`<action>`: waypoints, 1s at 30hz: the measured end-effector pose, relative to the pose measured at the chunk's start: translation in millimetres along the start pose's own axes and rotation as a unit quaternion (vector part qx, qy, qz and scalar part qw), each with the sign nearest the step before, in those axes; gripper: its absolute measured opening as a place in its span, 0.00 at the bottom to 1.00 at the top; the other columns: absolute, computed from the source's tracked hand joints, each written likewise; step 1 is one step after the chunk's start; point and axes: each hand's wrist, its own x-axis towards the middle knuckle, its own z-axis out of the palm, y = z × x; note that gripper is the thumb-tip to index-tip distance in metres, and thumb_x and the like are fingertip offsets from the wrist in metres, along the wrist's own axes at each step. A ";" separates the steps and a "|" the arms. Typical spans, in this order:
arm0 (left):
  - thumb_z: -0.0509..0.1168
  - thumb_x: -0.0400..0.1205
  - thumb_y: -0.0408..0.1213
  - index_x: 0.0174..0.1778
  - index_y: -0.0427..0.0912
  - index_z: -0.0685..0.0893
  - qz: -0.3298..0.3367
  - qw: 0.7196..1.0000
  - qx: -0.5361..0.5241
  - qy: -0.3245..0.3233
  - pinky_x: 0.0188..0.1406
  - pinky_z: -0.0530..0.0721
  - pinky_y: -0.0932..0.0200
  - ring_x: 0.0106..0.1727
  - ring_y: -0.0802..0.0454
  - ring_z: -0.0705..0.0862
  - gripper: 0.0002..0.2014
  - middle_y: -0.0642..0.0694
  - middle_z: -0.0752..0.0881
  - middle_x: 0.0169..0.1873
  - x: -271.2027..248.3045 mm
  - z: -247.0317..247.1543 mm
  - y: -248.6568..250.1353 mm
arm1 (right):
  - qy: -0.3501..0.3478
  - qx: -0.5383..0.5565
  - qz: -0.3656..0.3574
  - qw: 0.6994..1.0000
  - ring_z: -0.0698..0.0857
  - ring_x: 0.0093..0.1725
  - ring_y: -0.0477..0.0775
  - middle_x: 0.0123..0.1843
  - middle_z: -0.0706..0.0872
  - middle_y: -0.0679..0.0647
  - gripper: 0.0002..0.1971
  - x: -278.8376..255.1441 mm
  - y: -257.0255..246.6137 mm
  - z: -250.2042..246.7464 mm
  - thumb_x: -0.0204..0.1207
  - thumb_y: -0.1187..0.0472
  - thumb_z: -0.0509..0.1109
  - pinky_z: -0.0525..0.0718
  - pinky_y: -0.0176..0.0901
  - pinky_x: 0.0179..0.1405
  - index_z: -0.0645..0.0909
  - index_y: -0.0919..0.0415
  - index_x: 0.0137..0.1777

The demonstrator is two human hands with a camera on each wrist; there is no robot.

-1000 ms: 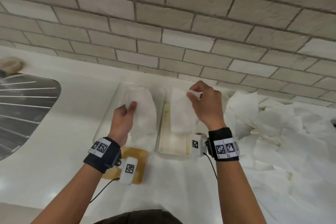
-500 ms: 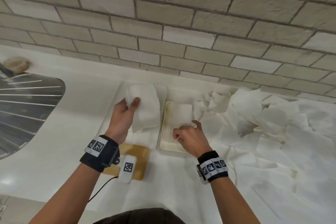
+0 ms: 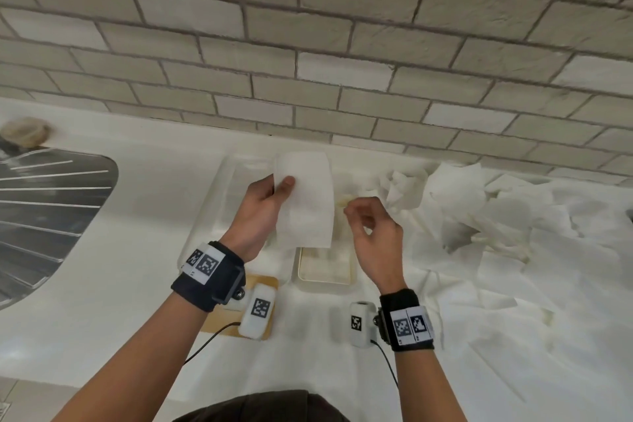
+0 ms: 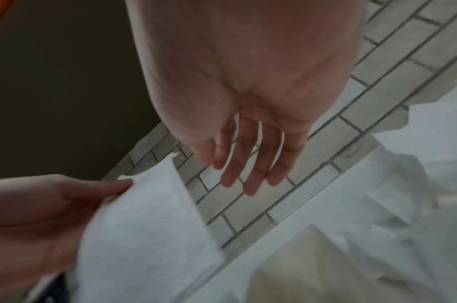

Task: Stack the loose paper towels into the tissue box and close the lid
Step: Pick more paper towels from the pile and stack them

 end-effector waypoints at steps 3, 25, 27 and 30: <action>0.63 0.95 0.43 0.67 0.33 0.89 0.006 1.000 -0.011 -0.024 0.75 0.85 0.36 0.68 0.38 0.91 0.17 0.38 0.93 0.63 5.8 14.9 2.4 | -0.016 0.143 0.064 0.988 0.93 0.53 0.53 0.53 0.94 0.52 0.12 -13.1 -23.2 8.7 0.92 0.45 0.68 0.90 0.54 0.60 0.78 0.45 0.70; 0.70 0.89 0.49 0.79 0.42 0.77 0.065 0.631 0.708 -0.310 0.70 0.81 0.44 0.76 0.39 0.76 0.25 0.40 0.73 0.80 86.8 71.4 -76.6 | -0.189 -0.294 0.144 0.926 0.87 0.63 0.68 0.66 0.86 0.65 0.13 -15.7 30.9 32.4 0.90 0.66 0.62 0.83 0.52 0.62 0.83 0.64 0.68; 0.76 0.81 0.59 0.86 0.45 0.70 0.048 0.576 0.748 -0.325 0.76 0.80 0.39 0.82 0.32 0.70 0.41 0.39 0.63 0.87 87.5 77.3 -92.2 | -0.099 -0.270 0.102 0.952 0.91 0.55 0.62 0.56 0.93 0.58 0.12 -13.6 38.5 5.2 0.89 0.65 0.63 0.82 0.44 0.51 0.89 0.58 0.61; 0.80 0.74 0.64 0.94 0.51 0.58 0.006 0.545 0.765 -0.344 0.88 0.67 0.36 0.92 0.29 0.57 0.57 0.40 0.49 0.94 83.7 80.5 -105.4 | -0.021 -0.280 0.095 0.955 0.91 0.53 0.62 0.53 0.92 0.58 0.10 -1.3 63.6 -35.1 0.87 0.63 0.67 0.85 0.47 0.49 0.86 0.53 0.63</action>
